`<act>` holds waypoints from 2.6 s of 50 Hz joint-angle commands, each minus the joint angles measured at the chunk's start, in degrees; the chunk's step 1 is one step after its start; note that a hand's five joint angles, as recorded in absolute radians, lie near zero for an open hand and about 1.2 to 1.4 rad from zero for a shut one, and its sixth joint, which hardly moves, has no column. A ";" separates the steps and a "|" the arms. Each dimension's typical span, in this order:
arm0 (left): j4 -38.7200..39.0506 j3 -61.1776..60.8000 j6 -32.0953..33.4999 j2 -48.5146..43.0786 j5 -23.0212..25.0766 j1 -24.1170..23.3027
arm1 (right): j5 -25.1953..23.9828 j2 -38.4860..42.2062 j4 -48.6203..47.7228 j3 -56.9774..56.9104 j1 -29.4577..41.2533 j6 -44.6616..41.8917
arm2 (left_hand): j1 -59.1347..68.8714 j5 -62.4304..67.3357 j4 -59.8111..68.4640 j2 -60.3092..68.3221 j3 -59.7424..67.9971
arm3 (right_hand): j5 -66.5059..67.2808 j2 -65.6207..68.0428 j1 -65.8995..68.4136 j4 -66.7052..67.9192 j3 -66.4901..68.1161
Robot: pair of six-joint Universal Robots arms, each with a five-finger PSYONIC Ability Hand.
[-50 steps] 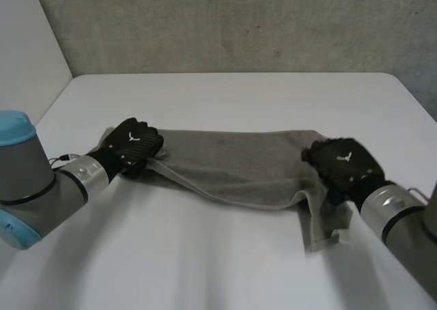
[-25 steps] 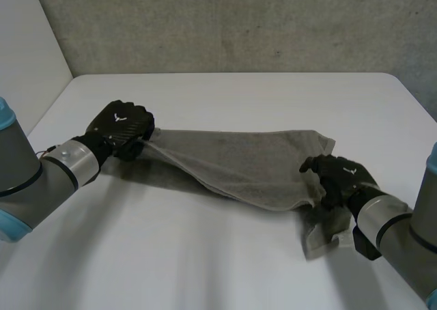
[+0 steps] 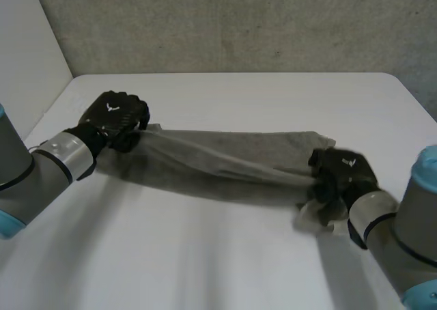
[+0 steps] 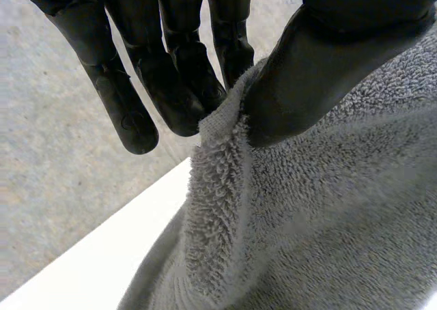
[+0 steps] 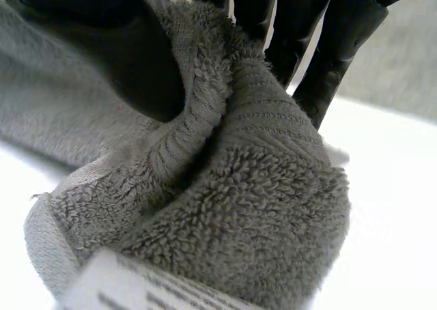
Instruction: Fold the towel.
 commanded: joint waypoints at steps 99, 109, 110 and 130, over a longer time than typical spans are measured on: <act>-1.40 -8.37 -21.72 7.30 -5.06 3.14 | -3.37 9.12 6.45 -12.68 -0.29 -26.00 | 7.37 6.15 2.15 3.54 3.41 | -0.75 0.18 -0.87 -0.55 1.52; -1.75 -3.89 -21.72 10.90 -5.06 4.81 | -3.73 -7.23 10.41 -19.72 -0.21 -26.79 | 7.37 6.15 2.15 3.54 3.41 | 3.86 4.80 3.75 4.06 6.14; -1.93 -2.67 -21.90 12.56 -4.97 5.16 | -4.34 -10.28 11.63 -22.33 -0.29 -26.79 | 7.37 6.15 2.15 3.54 3.41 | 3.86 4.80 3.75 4.06 6.14; 0.27 6.49 -21.46 7.21 -4.53 5.43 | -10.59 2.76 17.71 -37.97 0.50 -26.96 | 7.37 6.15 2.15 3.54 3.41 | 3.86 4.80 3.75 4.06 6.14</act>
